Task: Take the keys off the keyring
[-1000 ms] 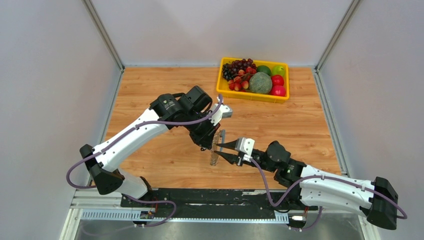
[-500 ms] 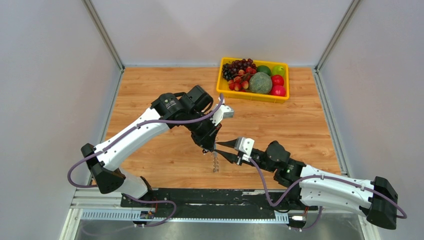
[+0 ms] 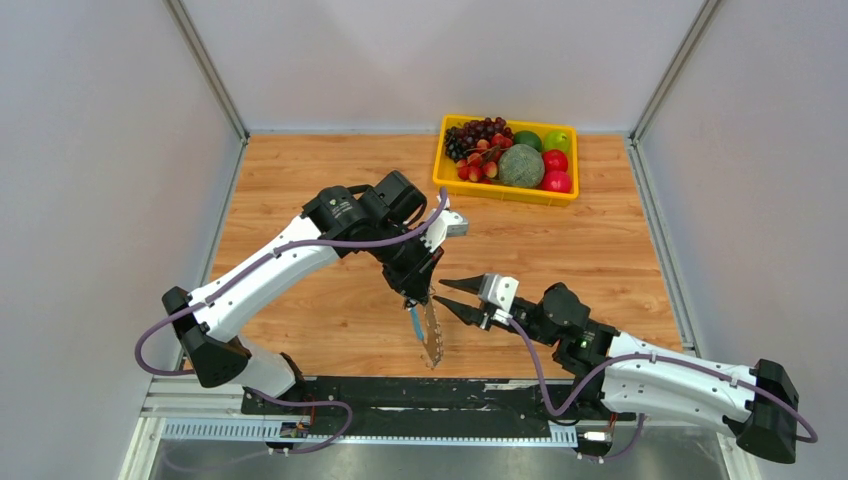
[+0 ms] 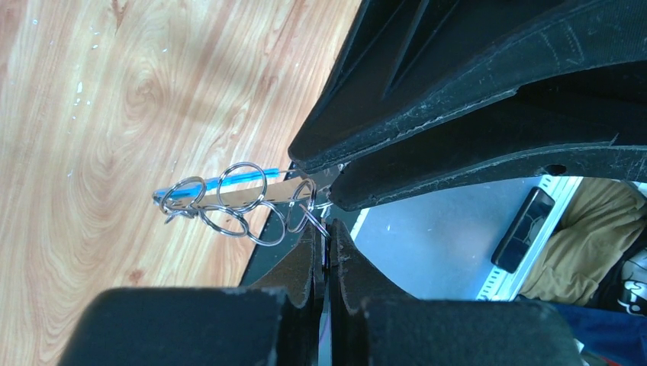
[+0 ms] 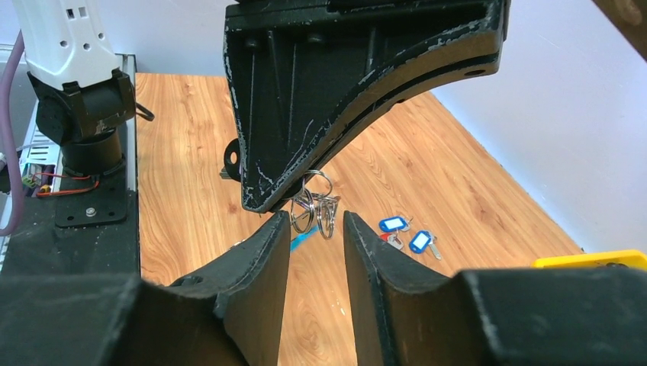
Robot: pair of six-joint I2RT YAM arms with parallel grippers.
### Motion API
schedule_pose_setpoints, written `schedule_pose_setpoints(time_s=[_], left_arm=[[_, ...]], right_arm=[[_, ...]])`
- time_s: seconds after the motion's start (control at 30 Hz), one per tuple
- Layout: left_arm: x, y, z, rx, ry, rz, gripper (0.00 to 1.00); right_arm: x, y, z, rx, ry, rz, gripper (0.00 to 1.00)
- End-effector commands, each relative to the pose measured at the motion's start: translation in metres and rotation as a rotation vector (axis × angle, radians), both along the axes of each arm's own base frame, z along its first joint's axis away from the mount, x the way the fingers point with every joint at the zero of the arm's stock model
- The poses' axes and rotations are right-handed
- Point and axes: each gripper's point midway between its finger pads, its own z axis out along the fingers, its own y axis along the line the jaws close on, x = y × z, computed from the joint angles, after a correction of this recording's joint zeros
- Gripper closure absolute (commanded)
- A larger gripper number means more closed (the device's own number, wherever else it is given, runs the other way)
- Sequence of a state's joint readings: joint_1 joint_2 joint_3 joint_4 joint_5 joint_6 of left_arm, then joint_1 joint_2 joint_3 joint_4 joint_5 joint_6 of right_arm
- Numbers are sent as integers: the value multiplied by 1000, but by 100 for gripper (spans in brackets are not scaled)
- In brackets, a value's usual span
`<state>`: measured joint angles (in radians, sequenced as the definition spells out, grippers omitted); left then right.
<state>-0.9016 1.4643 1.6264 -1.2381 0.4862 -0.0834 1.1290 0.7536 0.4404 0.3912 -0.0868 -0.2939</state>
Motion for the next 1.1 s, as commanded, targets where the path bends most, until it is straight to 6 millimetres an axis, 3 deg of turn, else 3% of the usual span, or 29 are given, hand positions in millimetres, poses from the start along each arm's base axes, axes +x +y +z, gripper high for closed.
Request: schedule_pose_setpoints(time_s=[0.0,0.2,0.4,0.73,1.07], left_arm=[[-2,-8,24,-82,-19,-6,100],[-5,-7,26,-90,-17,-12,100],[-2,-4,22,-69,-29,-2,100],[-2,3,13,-40,-43,7,100],[-8,-1,15,-74,-14,-12,100]], right_arm=[[-4,5,15,17,-16,34,64],[-5,13,15,5,-9,57,69],[-6,13,16,7,-6,61,100],[-9,-9,29,82,-29,21,100],[-18,-14,41,135,-46,59,100]])
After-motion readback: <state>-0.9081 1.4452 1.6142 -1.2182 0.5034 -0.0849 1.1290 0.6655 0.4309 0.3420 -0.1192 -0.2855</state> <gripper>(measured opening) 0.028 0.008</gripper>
